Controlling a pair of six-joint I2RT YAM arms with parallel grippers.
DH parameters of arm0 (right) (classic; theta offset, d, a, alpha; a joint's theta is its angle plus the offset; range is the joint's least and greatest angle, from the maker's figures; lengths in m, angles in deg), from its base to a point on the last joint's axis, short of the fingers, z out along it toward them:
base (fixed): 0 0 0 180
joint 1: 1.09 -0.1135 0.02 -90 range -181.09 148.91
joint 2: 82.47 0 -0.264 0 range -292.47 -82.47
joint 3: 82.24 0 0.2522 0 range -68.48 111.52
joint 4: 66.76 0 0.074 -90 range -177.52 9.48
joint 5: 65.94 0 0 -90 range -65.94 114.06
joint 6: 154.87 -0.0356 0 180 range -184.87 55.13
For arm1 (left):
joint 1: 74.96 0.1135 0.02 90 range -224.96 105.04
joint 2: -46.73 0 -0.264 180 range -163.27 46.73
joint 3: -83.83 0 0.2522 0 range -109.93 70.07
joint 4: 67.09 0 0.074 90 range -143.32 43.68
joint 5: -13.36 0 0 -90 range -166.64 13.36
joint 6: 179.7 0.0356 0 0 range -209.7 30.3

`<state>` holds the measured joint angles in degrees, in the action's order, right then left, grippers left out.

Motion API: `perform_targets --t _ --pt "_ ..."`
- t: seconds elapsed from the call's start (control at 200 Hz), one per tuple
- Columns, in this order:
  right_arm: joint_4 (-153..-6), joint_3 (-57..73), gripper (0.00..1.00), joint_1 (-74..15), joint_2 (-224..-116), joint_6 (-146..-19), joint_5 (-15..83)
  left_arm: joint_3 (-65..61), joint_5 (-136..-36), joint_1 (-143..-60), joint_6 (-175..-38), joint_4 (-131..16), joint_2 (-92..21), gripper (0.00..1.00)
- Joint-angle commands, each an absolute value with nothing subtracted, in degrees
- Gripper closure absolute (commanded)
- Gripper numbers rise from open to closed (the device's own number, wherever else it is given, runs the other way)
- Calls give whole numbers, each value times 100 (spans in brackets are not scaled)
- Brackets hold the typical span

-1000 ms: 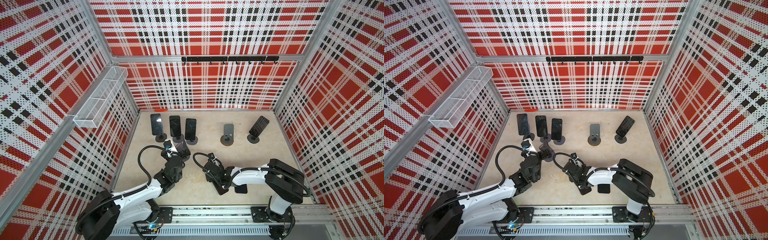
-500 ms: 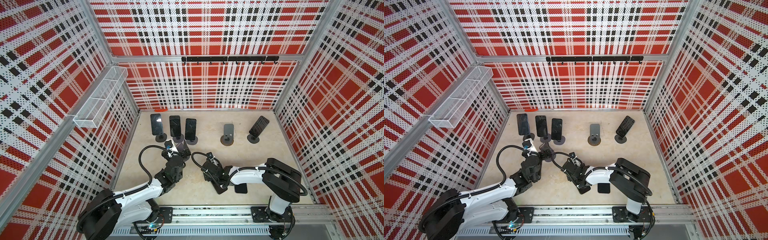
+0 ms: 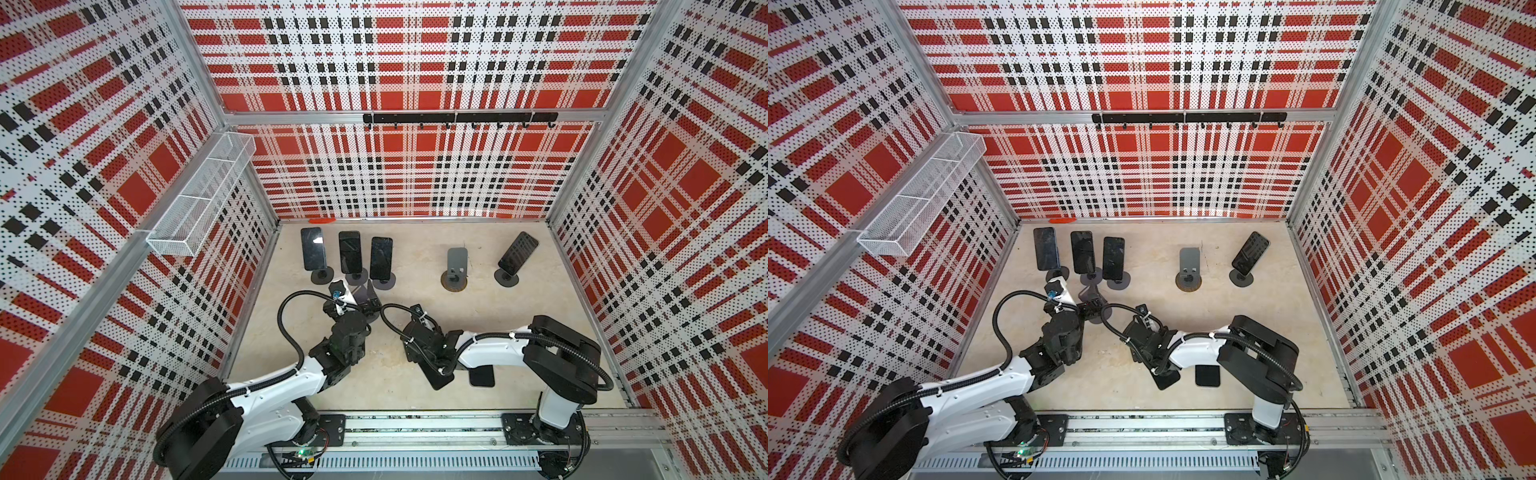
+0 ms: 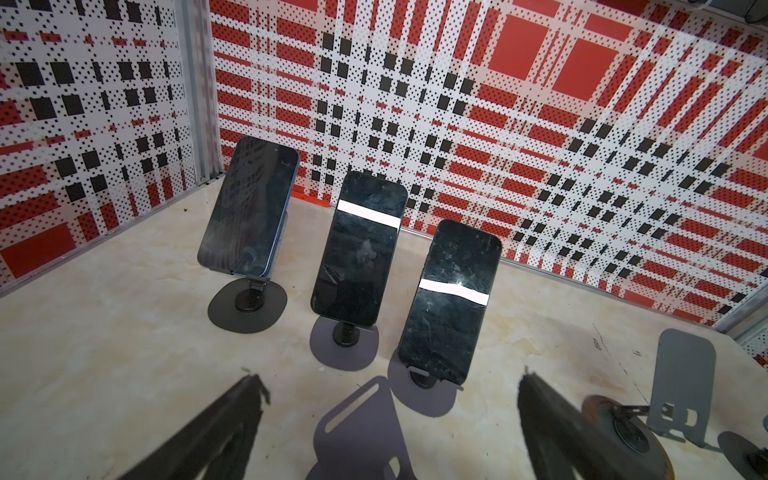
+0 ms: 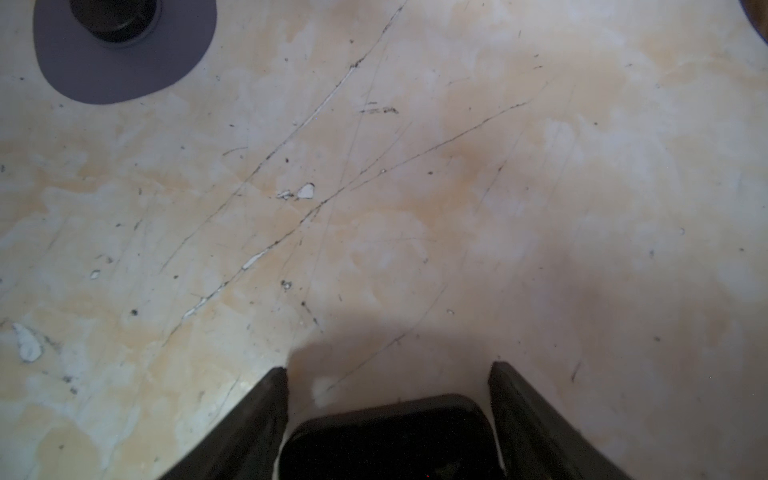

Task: Remove the phone from the phone stand
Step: 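Open the right gripper to release the phone flat and raise it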

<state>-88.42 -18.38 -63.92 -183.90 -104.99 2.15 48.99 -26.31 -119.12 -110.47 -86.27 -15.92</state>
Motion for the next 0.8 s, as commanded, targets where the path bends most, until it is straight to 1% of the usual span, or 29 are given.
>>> perform_targets --t 0.0,0.271,0.396,0.596,0.797 --pt "-9355 -1957 21 -6428 -18745 -10618 970 4898 -2627 -11880 -11061 -8632 -1613 2" --pt "-9438 -1903 21 -6431 -18690 -10550 936 4893 -2636 -11882 -11060 -8633 -1626 2" --pt "-9599 -1756 20 -6420 -18511 -10425 851 4883 -2633 -11879 -11062 -8631 -1647 2" --pt "-9997 -1300 17 -6312 -18097 -10193 666 4884 -2606 -11873 -11057 -8637 -1620 2" --pt "-9948 -1156 16 -6080 -17485 -10072 574 4874 -2583 -11850 -11057 -8631 -1571 2"
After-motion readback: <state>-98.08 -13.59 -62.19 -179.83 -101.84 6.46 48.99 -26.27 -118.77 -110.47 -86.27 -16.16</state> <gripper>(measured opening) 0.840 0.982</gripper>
